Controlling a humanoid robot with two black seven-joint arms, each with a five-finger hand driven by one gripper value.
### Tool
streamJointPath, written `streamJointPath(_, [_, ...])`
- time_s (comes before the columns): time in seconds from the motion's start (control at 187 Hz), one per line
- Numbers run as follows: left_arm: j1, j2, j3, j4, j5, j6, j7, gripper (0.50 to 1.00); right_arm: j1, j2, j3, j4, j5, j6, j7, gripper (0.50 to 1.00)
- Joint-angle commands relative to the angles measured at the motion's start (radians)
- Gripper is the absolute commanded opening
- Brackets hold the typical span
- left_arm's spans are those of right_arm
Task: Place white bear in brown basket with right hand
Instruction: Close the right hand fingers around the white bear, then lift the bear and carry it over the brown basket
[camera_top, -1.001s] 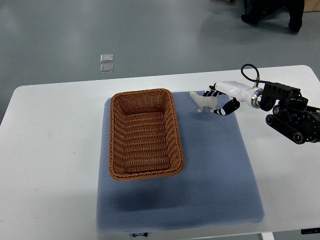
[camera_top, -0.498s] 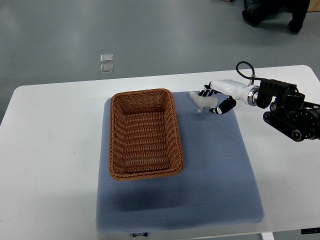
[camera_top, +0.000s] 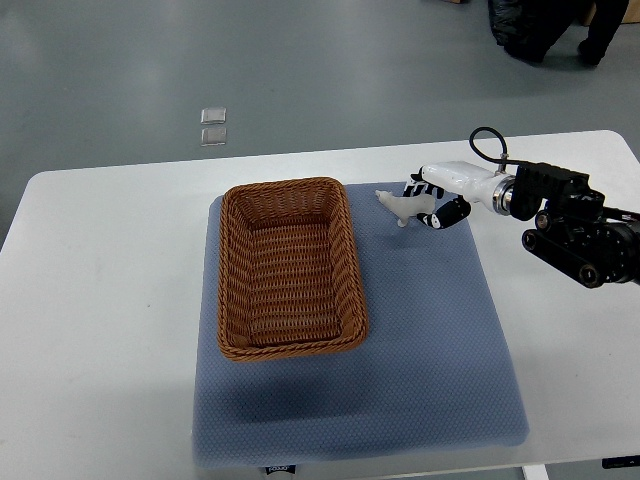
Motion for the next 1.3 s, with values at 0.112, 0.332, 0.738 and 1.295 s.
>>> streamJointPath(0.112, [0.000, 0.000, 0.000, 0.000, 0.000, 0.000, 0.000, 1.000, 0.020, -0.008, 0.003, 0.003, 0.005, -0.044, 0.001, 0.500])
streamJointPath(0.332, [0.000, 0.000, 0.000, 0.000, 0.000, 0.000, 0.001, 1.000, 0.109, -0.050, 0.023, 0.086, 0.032, -0.048, 0.010, 0.500])
streamJointPath(0.738, [0.000, 0.000, 0.000, 0.000, 0.000, 0.000, 0.000, 1.000, 0.176, 0.034, 0.008, 0.282, 0.029, -0.035, 0.025, 0.500])
streamJointPath(1.295, [0.000, 0.000, 0.000, 0.000, 0.000, 0.000, 0.000, 1.000, 0.164, 0.098, -0.048, 0.282, 0.015, -0.043, 0.028, 0.860])
